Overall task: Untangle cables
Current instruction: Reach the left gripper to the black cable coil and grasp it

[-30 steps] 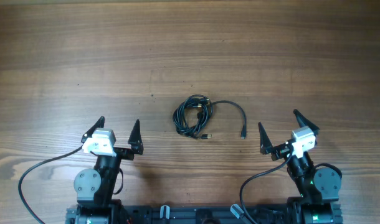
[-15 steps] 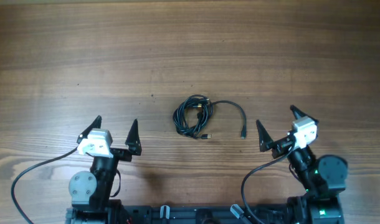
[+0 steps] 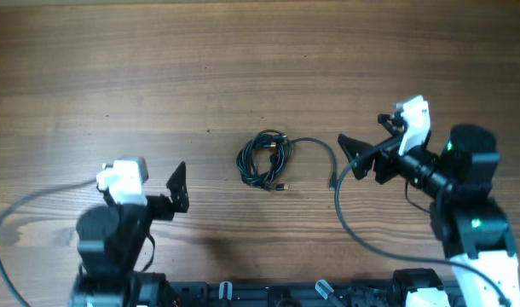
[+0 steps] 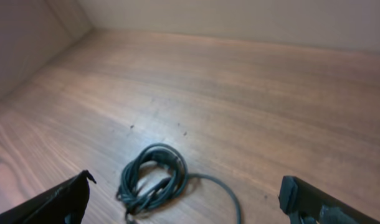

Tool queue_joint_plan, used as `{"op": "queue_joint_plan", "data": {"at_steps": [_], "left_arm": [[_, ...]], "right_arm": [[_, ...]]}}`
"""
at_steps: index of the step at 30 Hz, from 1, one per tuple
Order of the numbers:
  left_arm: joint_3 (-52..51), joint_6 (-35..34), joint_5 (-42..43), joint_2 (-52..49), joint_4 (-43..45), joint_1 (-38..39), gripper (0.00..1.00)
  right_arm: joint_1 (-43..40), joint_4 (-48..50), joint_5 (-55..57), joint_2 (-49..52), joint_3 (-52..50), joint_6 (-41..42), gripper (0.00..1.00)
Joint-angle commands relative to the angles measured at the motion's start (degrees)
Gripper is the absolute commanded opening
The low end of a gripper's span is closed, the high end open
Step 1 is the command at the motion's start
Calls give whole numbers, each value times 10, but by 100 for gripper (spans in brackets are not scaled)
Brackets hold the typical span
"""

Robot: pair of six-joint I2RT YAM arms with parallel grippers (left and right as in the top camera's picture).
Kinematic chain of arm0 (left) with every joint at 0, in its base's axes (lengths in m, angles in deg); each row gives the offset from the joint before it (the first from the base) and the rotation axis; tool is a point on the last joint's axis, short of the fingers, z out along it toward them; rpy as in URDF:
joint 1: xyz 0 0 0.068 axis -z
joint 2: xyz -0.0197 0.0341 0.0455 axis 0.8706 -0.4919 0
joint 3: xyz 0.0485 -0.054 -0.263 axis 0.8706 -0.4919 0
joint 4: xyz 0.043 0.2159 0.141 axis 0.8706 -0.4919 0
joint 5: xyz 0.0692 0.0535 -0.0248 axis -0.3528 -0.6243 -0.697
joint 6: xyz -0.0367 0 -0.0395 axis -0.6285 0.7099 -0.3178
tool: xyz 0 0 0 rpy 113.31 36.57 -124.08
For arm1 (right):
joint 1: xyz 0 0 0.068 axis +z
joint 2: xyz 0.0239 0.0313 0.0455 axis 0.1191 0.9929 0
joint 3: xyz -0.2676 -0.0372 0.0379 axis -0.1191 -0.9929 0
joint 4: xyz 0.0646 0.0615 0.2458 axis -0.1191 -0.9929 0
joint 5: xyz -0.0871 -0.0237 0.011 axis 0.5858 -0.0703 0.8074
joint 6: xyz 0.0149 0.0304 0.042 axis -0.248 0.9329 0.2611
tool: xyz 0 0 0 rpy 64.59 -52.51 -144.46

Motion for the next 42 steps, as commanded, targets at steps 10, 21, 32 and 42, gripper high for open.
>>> {"op": "queue_joint_plan", "data": {"at_steps": [10, 21, 32, 42], "left_arm": [[220, -22, 197, -415, -133, 3, 100], [220, -155, 160, -630, -21, 116, 100], [220, -244, -108, -733, 92, 258, 73], [220, -244, -100, -777, 112, 266, 65]], "right_arm": [[1, -145, -70, 99, 148, 51, 100], [1, -130, -68, 156, 148, 75, 100], [1, -138, -48, 184, 147, 77, 100], [1, -143, -31, 184, 147, 77, 100]]}}
